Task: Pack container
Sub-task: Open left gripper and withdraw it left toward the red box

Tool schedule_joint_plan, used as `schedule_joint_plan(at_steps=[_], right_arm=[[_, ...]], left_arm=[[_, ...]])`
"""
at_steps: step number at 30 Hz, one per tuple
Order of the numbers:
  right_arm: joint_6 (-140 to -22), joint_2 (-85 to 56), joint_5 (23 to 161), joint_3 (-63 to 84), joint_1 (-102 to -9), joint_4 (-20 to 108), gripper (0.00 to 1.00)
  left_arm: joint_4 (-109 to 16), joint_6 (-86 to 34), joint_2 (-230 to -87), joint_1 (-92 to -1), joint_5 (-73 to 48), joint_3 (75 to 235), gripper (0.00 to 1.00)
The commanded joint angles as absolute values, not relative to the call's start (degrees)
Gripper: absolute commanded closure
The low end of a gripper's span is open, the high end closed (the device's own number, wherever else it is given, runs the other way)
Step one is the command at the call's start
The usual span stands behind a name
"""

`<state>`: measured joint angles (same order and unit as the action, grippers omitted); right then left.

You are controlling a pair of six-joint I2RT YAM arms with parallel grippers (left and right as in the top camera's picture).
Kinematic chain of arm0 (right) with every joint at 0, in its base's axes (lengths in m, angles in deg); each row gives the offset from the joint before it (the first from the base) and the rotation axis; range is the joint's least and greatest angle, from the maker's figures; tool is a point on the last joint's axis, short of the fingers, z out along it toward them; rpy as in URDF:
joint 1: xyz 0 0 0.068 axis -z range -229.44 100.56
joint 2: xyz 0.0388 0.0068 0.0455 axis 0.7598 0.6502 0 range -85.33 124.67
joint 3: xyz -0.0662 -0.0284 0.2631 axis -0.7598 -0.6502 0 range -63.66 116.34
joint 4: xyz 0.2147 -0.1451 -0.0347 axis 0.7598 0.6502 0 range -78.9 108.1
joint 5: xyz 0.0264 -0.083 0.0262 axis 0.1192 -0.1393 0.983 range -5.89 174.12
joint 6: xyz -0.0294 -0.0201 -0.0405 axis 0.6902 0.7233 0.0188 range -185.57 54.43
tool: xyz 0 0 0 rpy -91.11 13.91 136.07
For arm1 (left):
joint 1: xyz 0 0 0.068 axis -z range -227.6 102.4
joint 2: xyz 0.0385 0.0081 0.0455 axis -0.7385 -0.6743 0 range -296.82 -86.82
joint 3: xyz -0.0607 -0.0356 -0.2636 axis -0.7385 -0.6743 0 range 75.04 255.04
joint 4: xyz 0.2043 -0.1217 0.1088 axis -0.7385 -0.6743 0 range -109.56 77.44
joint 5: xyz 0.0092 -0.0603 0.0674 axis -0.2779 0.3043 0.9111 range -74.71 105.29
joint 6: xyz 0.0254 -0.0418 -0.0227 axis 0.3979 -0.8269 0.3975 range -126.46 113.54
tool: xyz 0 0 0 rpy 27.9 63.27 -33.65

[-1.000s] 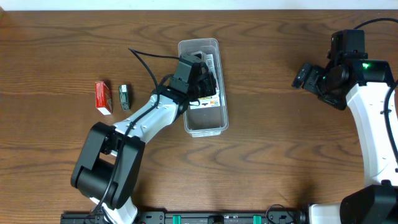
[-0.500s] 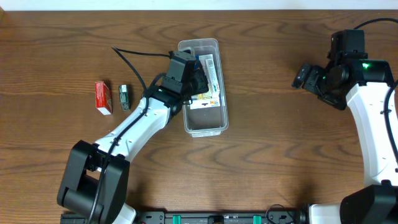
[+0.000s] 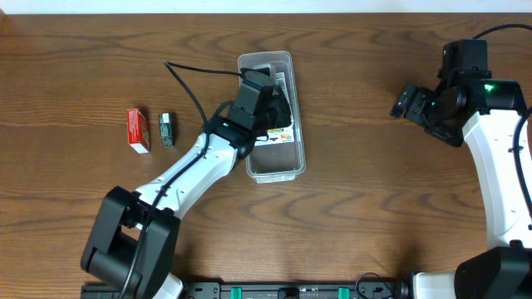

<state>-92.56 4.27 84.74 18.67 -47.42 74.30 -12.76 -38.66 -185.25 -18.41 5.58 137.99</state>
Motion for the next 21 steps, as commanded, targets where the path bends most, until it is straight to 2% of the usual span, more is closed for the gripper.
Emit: schedule_joint_plan(at_steps=[1, 21], right_arm=[[-93.0, 3.8, 84.8, 18.8, -47.1, 74.3, 0.01], [-93.0, 3.8, 84.8, 18.8, -47.1, 74.3, 0.01]], left_arm=[[-12.5, -36.9, -186.9, -18.1, 5.4, 138.3, 0.89], [-9.8, -36.0, -190.9, -18.0, 0.6, 138.3, 0.89]])
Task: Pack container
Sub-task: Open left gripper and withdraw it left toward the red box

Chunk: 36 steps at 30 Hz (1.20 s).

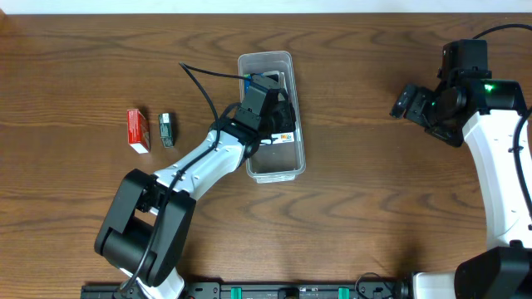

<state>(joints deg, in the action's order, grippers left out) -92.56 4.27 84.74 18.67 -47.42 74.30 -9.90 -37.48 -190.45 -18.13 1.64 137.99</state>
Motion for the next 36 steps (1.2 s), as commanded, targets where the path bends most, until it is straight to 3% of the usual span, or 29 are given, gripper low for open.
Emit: schedule_joint_plan(at_steps=[1, 20, 25, 36], right_arm=[[-93.0, 3.8, 84.8, 18.8, -47.1, 74.3, 0.01], [-93.0, 3.8, 84.8, 18.8, -47.1, 74.3, 0.01], [-93.0, 3.8, 84.8, 18.8, -47.1, 74.3, 0.01], [-93.0, 3.8, 84.8, 18.8, -47.1, 74.3, 0.01]], left_arm=[[-9.6, -35.8, -190.9, -18.0, 0.2, 138.3, 0.89], [-8.8, -34.5, -194.1, -17.6, -0.8, 138.3, 0.90], [-9.9, -34.5, -193.5, -17.8, -0.5, 138.3, 0.95], [-18.1, -34.6, -190.8, -17.7, 8.8, 138.3, 0.94]])
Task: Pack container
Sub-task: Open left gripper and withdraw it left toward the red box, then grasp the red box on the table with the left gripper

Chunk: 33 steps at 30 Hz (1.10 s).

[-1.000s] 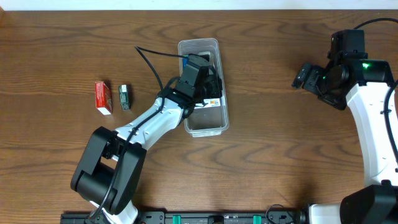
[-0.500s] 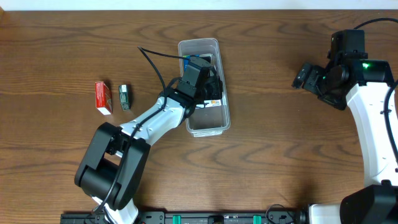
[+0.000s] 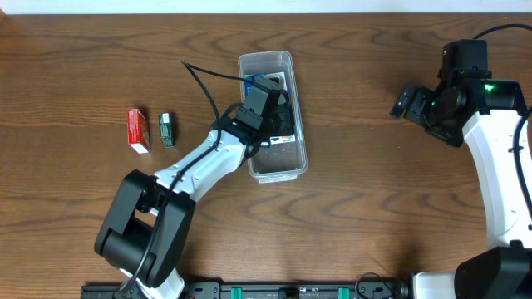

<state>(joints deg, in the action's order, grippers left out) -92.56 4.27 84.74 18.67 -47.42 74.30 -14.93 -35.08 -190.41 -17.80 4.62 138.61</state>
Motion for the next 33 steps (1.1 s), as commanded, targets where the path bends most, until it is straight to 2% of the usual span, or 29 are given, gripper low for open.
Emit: schedule_joint_plan(at_steps=[1, 16, 22, 30, 32, 33], right_arm=[[-93.0, 3.8, 84.8, 18.8, -47.1, 74.3, 0.01], [-93.0, 3.8, 84.8, 18.8, -47.1, 74.3, 0.01], [-93.0, 3.8, 84.8, 18.8, -47.1, 74.3, 0.01], [-93.0, 3.8, 84.8, 18.8, -47.1, 74.3, 0.01], [-93.0, 3.8, 84.8, 18.8, -47.1, 74.3, 0.01], [-93.0, 3.8, 84.8, 18.8, -47.1, 74.3, 0.01]], left_arm=[[-19.0, -34.6, -190.8, -17.7, 9.5, 138.3, 0.94], [-22.8, -36.1, -189.0, -17.7, 13.4, 139.5, 0.94], [-25.0, -34.7, -181.1, -17.7, 13.4, 139.7, 0.94], [-35.8, -29.4, -169.4, -17.8, 13.4, 139.7, 0.93], [-39.4, -26.0, -167.8, -17.8, 13.4, 139.7, 0.71], [-41.7, -23.5, -167.0, -17.8, 13.4, 139.7, 0.66]])
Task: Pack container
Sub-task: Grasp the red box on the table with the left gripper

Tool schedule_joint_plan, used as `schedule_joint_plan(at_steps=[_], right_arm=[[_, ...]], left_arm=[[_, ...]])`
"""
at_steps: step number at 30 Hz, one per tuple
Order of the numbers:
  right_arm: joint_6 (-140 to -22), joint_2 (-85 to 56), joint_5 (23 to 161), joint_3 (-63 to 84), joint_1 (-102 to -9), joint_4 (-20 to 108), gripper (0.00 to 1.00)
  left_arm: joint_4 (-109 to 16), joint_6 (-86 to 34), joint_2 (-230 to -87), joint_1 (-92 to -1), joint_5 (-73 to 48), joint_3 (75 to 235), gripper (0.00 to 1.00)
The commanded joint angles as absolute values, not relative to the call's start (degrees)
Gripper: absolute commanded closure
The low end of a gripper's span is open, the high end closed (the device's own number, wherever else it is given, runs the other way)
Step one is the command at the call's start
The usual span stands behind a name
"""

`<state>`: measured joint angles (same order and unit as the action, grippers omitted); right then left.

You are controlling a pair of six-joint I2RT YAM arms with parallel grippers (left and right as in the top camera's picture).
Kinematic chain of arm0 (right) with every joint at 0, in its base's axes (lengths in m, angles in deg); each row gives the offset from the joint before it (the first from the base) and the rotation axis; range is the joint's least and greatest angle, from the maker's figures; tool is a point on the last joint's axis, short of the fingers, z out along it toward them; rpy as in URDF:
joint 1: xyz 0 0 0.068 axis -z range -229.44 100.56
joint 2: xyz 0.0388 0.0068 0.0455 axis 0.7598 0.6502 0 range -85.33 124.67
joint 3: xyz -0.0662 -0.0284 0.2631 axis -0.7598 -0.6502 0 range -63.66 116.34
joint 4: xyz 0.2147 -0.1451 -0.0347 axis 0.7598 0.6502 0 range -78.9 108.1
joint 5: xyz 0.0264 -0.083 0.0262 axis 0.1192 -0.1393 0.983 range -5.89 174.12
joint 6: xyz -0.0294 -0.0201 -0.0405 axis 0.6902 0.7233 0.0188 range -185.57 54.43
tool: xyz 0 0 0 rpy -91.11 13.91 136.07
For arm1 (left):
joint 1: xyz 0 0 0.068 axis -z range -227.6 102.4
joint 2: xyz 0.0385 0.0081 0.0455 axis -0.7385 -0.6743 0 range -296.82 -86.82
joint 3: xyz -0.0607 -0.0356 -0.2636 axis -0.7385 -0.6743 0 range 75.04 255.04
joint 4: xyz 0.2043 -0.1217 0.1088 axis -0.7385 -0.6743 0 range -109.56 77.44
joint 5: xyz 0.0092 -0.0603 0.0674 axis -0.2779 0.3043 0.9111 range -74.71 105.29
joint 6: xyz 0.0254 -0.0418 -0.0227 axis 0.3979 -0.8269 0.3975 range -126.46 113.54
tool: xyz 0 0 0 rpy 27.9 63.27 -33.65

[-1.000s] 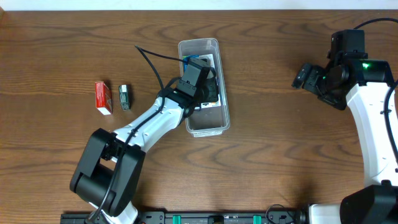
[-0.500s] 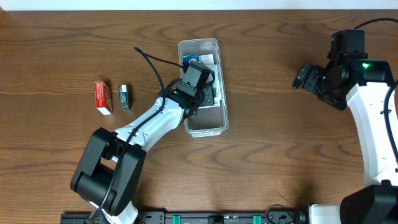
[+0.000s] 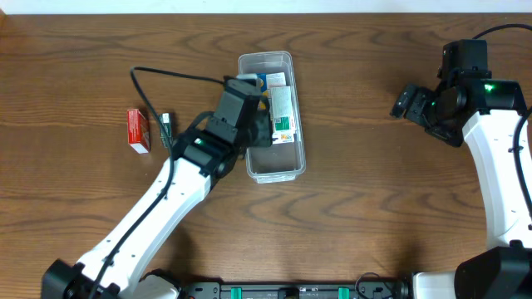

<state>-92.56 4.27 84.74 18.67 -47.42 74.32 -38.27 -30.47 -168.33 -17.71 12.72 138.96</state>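
Observation:
The clear plastic container (image 3: pixel 288 169) stands in the middle of the table. Inside it lie a white box with green and orange print (image 3: pixel 283 116) and a blue item (image 3: pixel 271 80) at its far end. My left gripper (image 3: pixel 260 133) hangs over the container's left wall, just left of the white box, and holds nothing; its fingers look open. A red box (image 3: pixel 137 130) and a small green item (image 3: pixel 166 123) lie on the table at the left. My right gripper (image 3: pixel 406 101) hovers far right, away from everything, its jaws unclear.
The left arm's black cable (image 3: pixel 179 76) loops over the table between the red box and the container. The wooden table (image 3: pixel 357 199) stretches out on all sides.
My left gripper was deep inside the container over the white box; now it sits at the left wall and the box lies uncovered. The left arm's base link has swung out of view. The right arm is unmoved.
My left gripper was over the container's middle, covering the white box, and stayed there through the two later moments with small shifts. Now it has drawn back to the left and the box rests in the container. The red box and green item never moved.

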Motion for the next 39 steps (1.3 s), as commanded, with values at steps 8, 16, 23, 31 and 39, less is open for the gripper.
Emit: schedule_joint_plan(at_steps=[8, 16, 23, 31, 39], right_arm=[[-93.0, 3.8, 84.8, 18.8, -47.1, 74.3, 0.01], [-93.0, 3.8, 84.8, 18.8, -47.1, 74.3, 0.01], [-93.0, 3.8, 84.8, 18.8, -47.1, 74.3, 0.01], [-93.0, 3.8, 84.8, 18.8, -47.1, 74.3, 0.01], [-93.0, 3.8, 84.8, 18.8, -47.1, 74.3, 0.01]], left_arm=[[-57.4, -23.8, -163.2, -29.0, 19.9, 139.7, 0.57], [-61.0, -22.5, -163.1, -50.5, 19.8, 139.7, 0.23], [-54.6, -11.9, -165.8, -59.6, 19.8, 139.7, 0.23], [-49.7, -1.1, -174.5, -61.8, 17.2, 139.7, 0.24], [-47.5, -0.8, -179.7, -63.5, 17.2, 139.7, 0.24]])
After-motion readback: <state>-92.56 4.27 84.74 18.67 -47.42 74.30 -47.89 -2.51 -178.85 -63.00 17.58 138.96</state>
